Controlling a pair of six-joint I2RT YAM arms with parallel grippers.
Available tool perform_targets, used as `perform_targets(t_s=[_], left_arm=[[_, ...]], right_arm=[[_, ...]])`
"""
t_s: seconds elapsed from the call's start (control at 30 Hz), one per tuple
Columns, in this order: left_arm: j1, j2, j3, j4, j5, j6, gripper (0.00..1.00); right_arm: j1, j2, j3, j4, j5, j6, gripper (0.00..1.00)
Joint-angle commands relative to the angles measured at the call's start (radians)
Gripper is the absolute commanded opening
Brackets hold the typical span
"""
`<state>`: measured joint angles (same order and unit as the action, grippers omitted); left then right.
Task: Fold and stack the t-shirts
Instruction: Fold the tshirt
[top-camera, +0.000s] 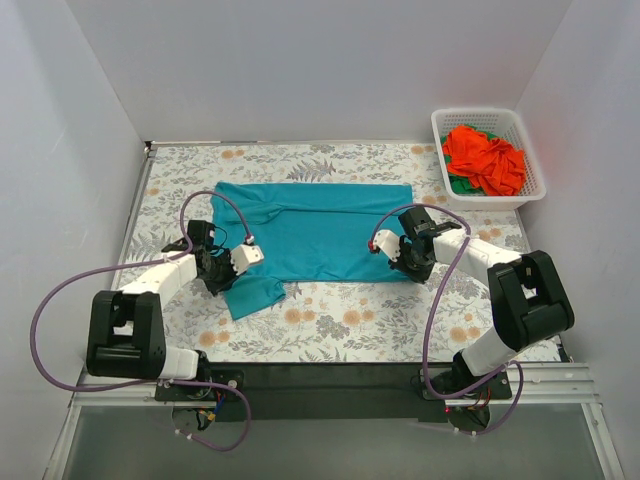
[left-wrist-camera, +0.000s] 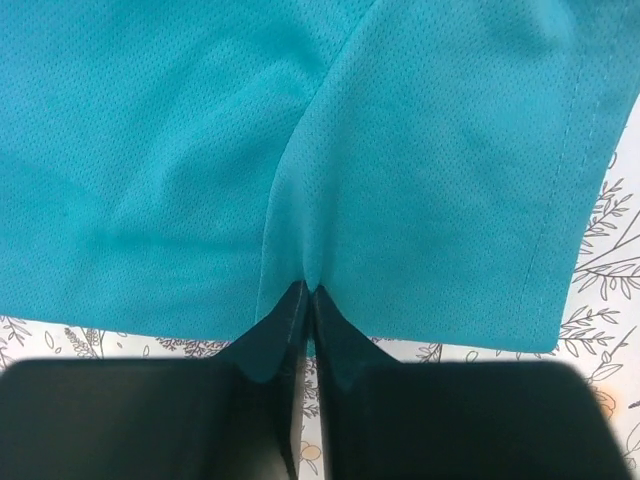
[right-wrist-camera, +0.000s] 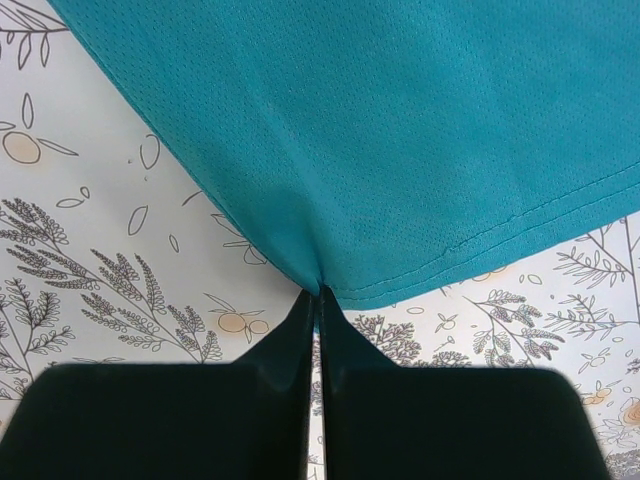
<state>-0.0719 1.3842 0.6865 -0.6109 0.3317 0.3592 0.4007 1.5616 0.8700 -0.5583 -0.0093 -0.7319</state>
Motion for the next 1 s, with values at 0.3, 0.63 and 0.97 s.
perform_targets(t_s=[0.3,0.63,0.97], left_arm=[[-0.002,-0.163,0.074,-0.285,-0.007,-0.009,0.0],[-0.002,-0.014,0.306,-0.319,0.023,-0.072,0.0],[-0.002,0.203,0.502,-0.271,-0.016,-0.105,0.0]], right_arm=[[-0.017,-0.176,-0.003,-0.152,-0.038,-0.046,0.01],[-0.088,-0.075,0.148,-0.186,-0.066,-0.096,0.01],[-0.126,0.098,0.337,-0.198,-0.057,-0.139,0.01]])
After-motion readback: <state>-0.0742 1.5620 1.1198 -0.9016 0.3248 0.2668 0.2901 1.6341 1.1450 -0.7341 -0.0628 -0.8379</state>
